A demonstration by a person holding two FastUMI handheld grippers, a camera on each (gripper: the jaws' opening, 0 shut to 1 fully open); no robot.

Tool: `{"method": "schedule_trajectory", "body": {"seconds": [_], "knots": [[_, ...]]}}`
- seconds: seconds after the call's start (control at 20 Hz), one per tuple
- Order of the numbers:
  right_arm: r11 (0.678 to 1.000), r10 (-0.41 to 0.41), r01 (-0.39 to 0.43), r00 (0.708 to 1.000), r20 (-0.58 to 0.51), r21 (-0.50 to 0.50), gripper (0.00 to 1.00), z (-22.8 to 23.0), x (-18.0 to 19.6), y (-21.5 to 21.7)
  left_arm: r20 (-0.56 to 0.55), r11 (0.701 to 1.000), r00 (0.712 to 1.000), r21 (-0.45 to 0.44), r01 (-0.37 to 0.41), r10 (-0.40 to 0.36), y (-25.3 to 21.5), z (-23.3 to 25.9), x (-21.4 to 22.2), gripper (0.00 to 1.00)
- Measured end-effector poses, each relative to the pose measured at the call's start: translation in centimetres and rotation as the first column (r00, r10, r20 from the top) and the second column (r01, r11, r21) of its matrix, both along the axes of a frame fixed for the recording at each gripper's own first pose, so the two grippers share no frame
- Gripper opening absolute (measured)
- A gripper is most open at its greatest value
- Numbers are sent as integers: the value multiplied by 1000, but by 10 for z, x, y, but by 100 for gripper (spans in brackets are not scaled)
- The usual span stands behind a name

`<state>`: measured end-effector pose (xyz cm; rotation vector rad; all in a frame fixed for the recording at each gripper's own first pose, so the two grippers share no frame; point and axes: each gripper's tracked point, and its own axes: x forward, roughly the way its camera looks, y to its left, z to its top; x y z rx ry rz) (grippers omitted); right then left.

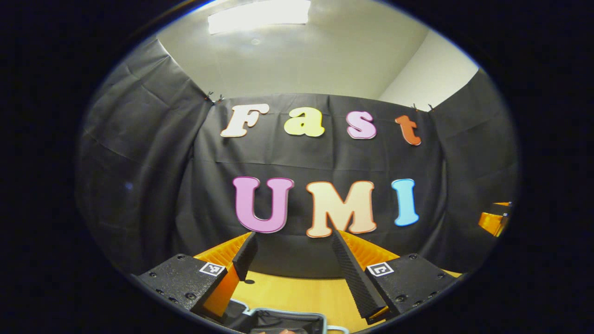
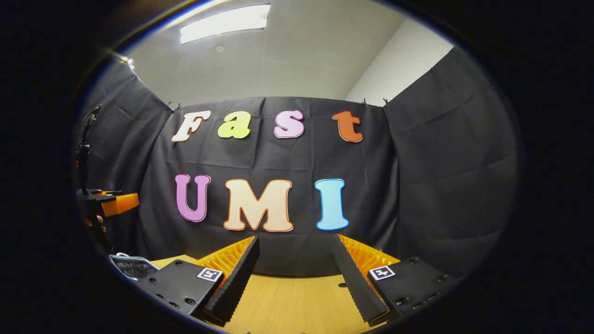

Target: First open the suitcase, pack the skin care products into it, and then close the suitcase.

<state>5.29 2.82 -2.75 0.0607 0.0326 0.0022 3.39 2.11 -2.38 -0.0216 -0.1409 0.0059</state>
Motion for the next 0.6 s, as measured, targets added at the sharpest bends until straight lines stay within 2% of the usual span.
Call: {"method": "schedule_trajectory", "body": {"seconds": [0.25, 0.4, 0.6], "knots": [[998, 23, -27, 997, 72, 50, 98, 2, -8, -26, -50, 999, 997, -2, 53, -53, -71, -27, -19, 95], [997, 54, -57, 997, 62, 47, 100, -11, -13, -36, -83, 997, 994, -10, 72, -73, -104, -47, -31, 95], [996, 81, -82, 996, 28, 46, 98, -26, -17, -49, -181, 985, 968, -31, 168, -171, -154, -95, -46, 95]]}}
